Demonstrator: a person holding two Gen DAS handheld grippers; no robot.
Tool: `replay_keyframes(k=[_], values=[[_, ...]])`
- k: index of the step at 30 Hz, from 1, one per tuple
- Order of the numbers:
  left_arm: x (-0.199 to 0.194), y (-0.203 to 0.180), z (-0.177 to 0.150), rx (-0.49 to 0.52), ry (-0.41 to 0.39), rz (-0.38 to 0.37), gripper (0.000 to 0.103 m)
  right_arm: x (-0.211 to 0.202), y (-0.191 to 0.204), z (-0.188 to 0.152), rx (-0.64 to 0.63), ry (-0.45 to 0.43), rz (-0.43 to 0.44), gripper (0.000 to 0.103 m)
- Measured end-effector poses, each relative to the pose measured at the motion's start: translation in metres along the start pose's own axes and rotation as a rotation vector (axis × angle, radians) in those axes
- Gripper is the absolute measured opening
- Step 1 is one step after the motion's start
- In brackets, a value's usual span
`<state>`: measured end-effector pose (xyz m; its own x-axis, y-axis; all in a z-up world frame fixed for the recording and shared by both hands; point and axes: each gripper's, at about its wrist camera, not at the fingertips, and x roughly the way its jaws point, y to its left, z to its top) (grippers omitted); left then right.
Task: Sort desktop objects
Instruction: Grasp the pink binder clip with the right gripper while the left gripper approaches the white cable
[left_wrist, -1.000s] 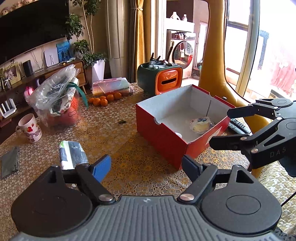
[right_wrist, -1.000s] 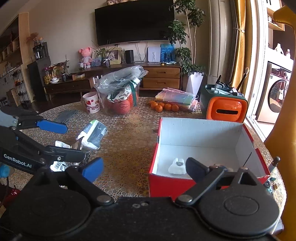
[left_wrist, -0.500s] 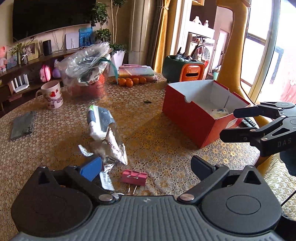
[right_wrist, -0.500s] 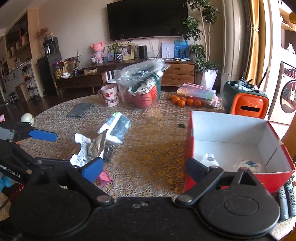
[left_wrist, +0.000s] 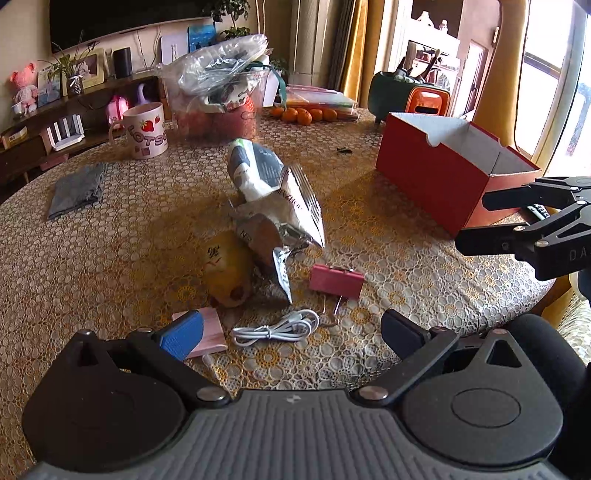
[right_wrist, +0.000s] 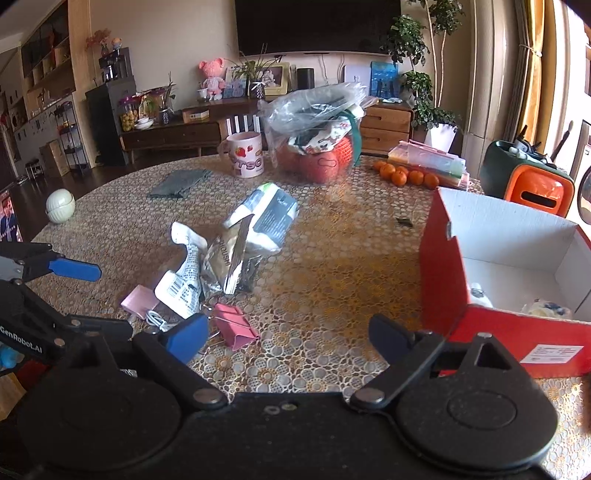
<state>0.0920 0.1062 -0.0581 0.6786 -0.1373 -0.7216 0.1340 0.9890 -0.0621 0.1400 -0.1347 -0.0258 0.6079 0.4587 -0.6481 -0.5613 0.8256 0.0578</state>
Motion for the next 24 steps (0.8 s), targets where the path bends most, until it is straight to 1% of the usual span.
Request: replay_keyframes(k=[2,5,10,17,19,21,24], values=[[0.007,0.001,-0.005,-0.002,0.014,0.002,0.103,0.007,0.004,-0.001,-0.004,0.01,0.0,0.093],[0.015,0.001,-0.012,-0.004,0.014,0.008,0.103,0.019,0.011,-0.004,-0.016,0.026,-0.004,0.092],[0.03,0.002,-0.018,-0.039,0.022,0.013,0.103,0.04,0.02,-0.007,-0.021,0.051,-0.005,0.089],[0.046,0.014,-0.025,-0.079,0.032,0.053,0.103,0.065,0.026,-0.012,-0.033,0.097,0.006,0.085],[0.048,0.016,-0.026,-0.078,0.024,0.058,0.103,0.071,0.027,-0.013,-0.037,0.11,0.008,0.084],[0.049,0.015,-0.027,-0.076,0.02,0.042,0.103,0.077,0.028,-0.014,-0.036,0.121,0.011,0.082],[0.052,0.008,-0.028,-0.051,0.008,0.045,0.102,0.086,0.029,-0.015,-0.033,0.132,0.015,0.08]])
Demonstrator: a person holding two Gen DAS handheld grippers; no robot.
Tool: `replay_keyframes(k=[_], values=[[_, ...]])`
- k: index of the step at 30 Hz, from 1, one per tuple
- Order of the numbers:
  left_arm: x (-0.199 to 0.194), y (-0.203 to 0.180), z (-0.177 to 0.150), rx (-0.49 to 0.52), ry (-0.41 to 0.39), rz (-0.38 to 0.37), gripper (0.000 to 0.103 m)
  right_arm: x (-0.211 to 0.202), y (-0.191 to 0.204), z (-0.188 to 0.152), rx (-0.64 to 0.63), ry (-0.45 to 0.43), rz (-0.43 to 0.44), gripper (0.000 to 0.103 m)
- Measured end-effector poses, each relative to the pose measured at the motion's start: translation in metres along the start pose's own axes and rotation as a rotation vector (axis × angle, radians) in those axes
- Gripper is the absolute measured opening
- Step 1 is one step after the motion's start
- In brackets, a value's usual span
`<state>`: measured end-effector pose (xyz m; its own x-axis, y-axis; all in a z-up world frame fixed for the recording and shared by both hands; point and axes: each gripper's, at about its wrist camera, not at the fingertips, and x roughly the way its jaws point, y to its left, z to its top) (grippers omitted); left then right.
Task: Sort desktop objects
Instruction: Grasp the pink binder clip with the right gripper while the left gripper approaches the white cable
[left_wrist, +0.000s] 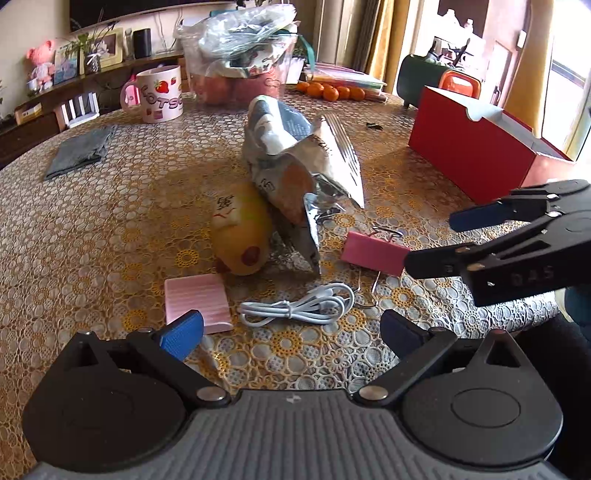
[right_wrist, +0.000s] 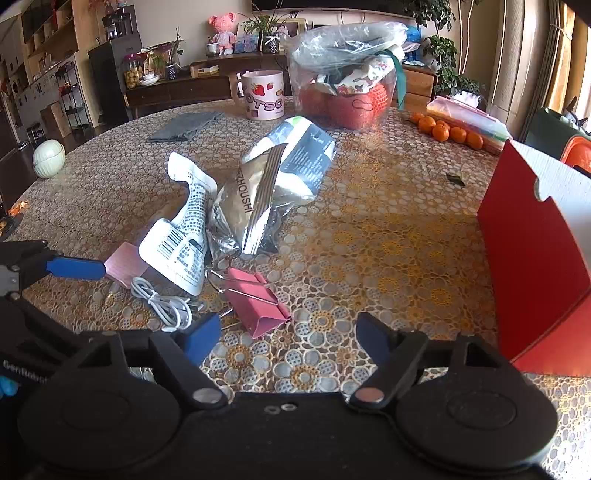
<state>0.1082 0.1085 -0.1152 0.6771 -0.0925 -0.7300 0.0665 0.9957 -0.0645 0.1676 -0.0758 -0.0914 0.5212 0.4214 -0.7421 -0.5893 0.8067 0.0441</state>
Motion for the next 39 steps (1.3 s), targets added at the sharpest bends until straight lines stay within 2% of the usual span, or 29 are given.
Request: replay_keyframes(k=[17,22,26,32,35,37,39], values=[[0.019,-0.022,0.001,0.022,-0.025,0.037,0.101,0.045,0.014,0.012,-0.035,0.039,-0.013,0.064],[0.024,-0.021,-0.001,0.01,-0.01,0.043,0.096,0.047,0.017,0.01,-0.036,0.025,-0.002,0.057],[0.028,-0.024,0.0,0.019,-0.011,0.054,0.096,0.046,0.015,0.01,-0.034,0.018,-0.012,0.047],[0.033,-0.029,0.005,0.024,-0.014,0.066,0.095,0.042,0.006,0.009,-0.019,0.015,-0.017,0.043],[0.033,-0.031,0.005,0.03,-0.021,0.067,0.091,0.04,0.002,0.007,-0.005,0.011,-0.017,0.042],[0.031,-0.032,0.004,0.034,-0.032,0.071,0.079,0.039,0.0,0.006,0.002,0.009,-0.017,0.041],[0.031,-0.033,0.005,0.033,-0.03,0.07,0.078,0.038,-0.001,0.006,0.005,0.008,-0.019,0.039]])
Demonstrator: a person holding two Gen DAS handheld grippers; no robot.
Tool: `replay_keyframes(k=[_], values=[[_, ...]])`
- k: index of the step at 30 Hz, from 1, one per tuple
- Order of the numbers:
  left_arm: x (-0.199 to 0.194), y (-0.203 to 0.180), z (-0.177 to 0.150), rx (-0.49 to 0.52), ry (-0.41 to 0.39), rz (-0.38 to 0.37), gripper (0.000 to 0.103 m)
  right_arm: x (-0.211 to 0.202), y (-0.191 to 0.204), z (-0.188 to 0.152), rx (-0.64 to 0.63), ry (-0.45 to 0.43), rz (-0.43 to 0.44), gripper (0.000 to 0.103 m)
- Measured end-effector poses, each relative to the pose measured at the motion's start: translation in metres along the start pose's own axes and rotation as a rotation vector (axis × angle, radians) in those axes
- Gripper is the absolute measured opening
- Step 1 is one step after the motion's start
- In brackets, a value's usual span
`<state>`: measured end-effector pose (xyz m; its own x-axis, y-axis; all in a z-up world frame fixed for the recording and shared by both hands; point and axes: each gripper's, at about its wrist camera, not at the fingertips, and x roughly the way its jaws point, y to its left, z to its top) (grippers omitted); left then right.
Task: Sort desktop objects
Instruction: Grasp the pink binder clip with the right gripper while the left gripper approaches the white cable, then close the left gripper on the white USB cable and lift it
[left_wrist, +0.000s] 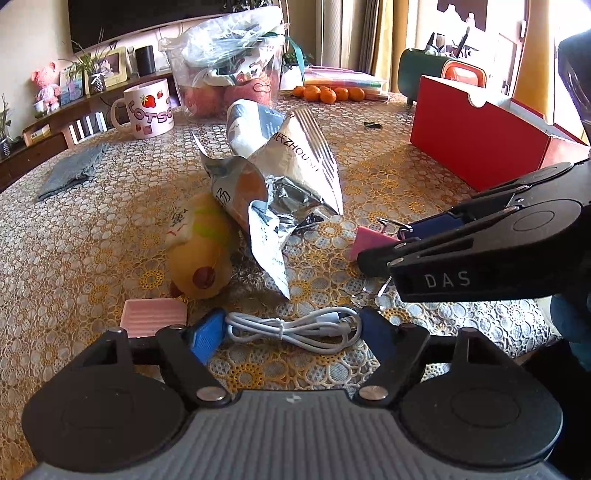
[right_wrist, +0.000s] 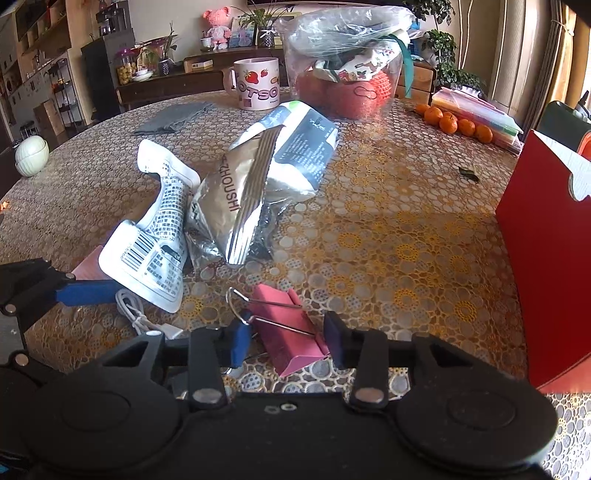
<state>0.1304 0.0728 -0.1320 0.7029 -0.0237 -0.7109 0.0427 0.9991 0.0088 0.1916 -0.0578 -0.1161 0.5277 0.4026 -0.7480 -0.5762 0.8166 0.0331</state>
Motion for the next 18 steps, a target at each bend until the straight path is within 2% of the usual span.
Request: replay_keyframes(k=[6,18], values=[[-0.001,-0.003,0.001,-0.005,0.001,0.008,0.077,-0.005,-0.004,-0.002,0.013,-0.005,-0.004,0.031],[-0.01,-0.019,0.001,0.005,0.025,-0.028,0.076,-0.029,-0.027,-0.009,0.08,-0.041,-0.027,0.029]])
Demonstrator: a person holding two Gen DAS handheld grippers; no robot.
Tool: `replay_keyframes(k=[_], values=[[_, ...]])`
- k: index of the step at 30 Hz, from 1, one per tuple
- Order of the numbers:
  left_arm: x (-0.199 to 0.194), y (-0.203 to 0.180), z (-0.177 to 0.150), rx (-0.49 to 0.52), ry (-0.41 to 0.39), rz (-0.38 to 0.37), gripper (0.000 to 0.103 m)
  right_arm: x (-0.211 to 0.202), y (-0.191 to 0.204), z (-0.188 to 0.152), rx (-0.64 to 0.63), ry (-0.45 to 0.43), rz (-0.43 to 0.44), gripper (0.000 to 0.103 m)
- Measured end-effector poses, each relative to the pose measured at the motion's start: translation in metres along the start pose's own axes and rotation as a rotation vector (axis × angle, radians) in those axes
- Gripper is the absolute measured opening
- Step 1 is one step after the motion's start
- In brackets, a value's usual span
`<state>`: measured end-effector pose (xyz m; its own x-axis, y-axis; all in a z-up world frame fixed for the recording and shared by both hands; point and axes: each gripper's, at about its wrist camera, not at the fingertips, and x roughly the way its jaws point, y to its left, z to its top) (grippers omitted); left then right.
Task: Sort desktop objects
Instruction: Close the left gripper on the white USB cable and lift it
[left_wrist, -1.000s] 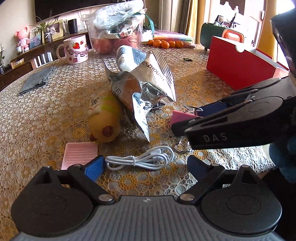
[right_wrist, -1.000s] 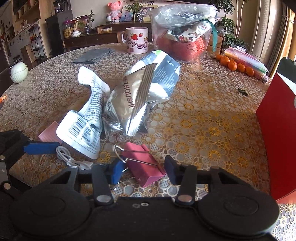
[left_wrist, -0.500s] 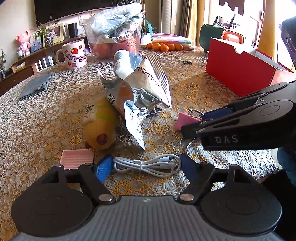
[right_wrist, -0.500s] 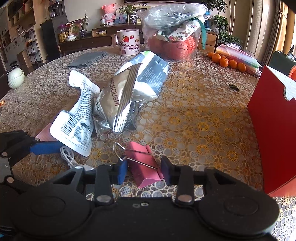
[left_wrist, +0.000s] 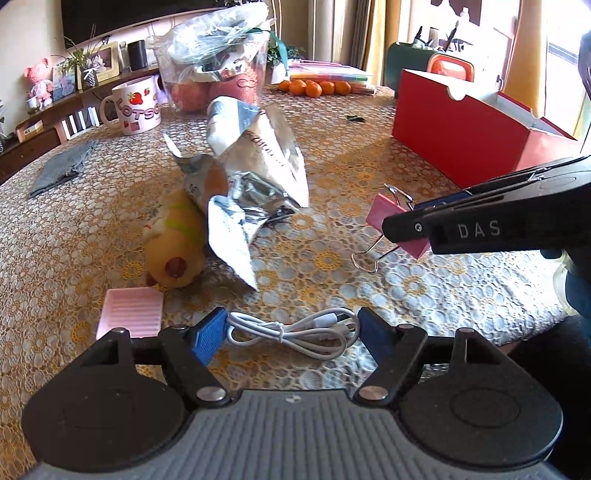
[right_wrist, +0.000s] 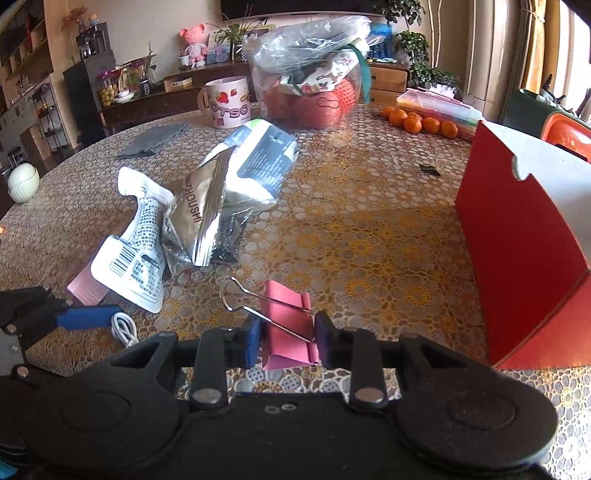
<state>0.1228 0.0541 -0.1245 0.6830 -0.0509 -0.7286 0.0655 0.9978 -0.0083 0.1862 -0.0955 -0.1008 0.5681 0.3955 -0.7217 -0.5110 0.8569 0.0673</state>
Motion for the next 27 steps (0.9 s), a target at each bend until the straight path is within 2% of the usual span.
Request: replay_keyframes(k=[11,27], values=[[-0.024,-0.029,0.018,0.036,-0.041,-0.062,0.076,-0.042,-0.026,-0.005,0.059,-0.049,0.001,0.029],[-0.057,-0.086,0.073,0.117,-0.108,-0.151,0.076,-0.124,-0.08,0.0,0.158,-0.144,0.003,0.029]])
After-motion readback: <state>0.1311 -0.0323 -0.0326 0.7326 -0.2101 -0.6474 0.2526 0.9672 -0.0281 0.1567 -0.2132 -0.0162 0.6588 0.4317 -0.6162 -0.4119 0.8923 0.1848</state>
